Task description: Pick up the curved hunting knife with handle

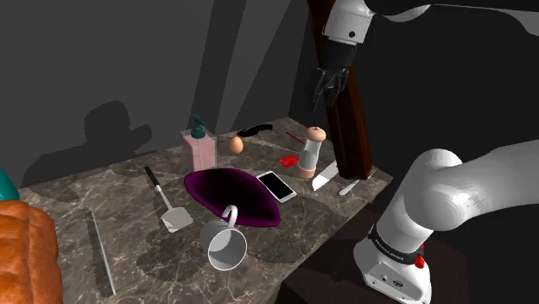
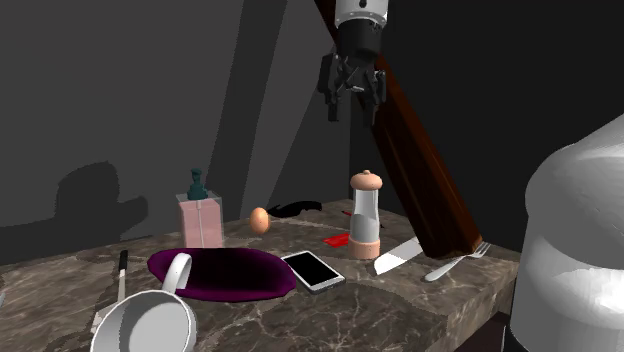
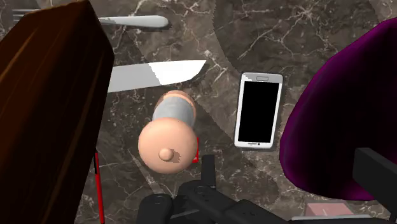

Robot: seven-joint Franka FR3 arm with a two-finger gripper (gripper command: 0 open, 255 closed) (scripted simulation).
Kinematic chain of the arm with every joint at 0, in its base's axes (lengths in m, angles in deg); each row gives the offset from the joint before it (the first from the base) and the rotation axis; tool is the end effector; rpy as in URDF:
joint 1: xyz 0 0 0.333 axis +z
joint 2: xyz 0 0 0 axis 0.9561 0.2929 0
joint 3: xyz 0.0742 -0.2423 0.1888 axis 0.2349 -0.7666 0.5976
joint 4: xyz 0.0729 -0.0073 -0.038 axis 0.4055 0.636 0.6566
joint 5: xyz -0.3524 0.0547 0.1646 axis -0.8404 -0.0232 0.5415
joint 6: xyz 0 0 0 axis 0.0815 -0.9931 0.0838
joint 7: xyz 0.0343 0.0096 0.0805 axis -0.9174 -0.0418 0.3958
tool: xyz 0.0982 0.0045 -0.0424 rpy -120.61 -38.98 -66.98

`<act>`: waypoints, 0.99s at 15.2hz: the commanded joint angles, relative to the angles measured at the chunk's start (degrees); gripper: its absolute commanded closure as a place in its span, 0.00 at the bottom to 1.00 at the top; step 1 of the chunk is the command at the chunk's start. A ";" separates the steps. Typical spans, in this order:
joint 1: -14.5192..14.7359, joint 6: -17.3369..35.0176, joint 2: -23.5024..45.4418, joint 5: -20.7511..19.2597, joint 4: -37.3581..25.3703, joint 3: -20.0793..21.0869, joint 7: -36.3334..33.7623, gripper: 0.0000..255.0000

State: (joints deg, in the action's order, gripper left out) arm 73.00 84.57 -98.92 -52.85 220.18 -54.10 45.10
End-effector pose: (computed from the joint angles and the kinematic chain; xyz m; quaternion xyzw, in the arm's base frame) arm 0.3097 0.0134 0.5715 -0.9978 0.0568 -0.0087 0.0319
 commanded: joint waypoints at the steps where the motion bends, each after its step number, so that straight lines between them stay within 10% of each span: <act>1: 0.00 0.00 0.00 0.00 0.00 0.00 0.00 0.00; 15: 3.87 16.82 20.15 -11.17 -1.81 -17.71 42.48 0.00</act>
State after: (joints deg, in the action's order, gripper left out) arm 76.82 99.70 -81.22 -62.42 218.97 -70.40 84.07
